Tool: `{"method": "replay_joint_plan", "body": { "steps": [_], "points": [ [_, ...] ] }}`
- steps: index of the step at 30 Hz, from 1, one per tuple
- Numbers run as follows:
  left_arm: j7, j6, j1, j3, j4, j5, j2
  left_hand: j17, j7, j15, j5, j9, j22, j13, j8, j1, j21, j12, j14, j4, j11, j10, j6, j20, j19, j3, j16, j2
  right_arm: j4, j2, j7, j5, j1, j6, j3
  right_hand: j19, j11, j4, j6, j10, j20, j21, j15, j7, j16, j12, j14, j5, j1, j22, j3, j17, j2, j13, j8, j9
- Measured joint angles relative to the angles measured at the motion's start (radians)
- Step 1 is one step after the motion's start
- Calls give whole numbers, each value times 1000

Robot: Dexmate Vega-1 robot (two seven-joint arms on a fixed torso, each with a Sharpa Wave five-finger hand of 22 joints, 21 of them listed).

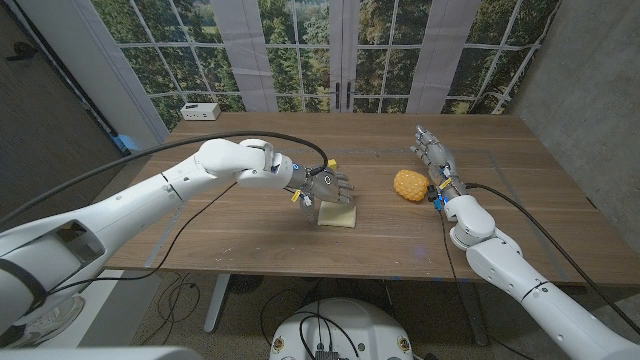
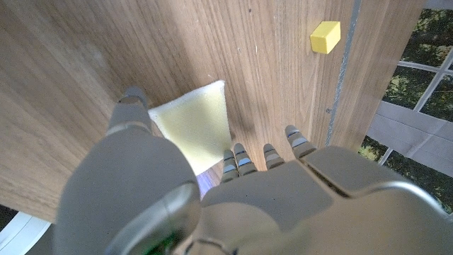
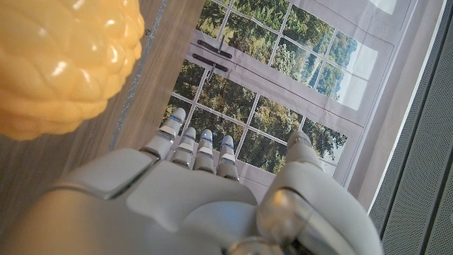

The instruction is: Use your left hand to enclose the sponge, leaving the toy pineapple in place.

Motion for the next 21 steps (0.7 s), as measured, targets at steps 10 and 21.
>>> {"method": "replay_joint_plan", "body": {
  "steps": [10, 21],
  "points": [
    [25, 27, 6, 0, -11, 11, -7, 0, 1, 0, 4, 0, 0, -1, -11, 22, 0, -4, 0, 0, 16, -16, -20, -1, 9, 0, 0, 11, -14, -4, 3, -3, -9, 7, 3, 0, 0, -4, 0, 0, 0, 0, 0, 0, 0, 0, 0, 0, 0, 0, -4, 0, 0, 0, 0, 0],
    [-38, 35, -19, -7, -25, -35, -28, 0, 7, 9, 7, 0, 0, -1, -23, 30, 0, -8, -2, 0, 18, -29, -36, -1, 9, -9, 0, 9, -27, -6, 3, -2, -29, 22, 12, 0, 0, 0, 4, 0, 0, 0, 0, 4, 0, 0, 0, 0, -9, 0, -8, 0, 1, 0, 0, 0]
  ]
}}
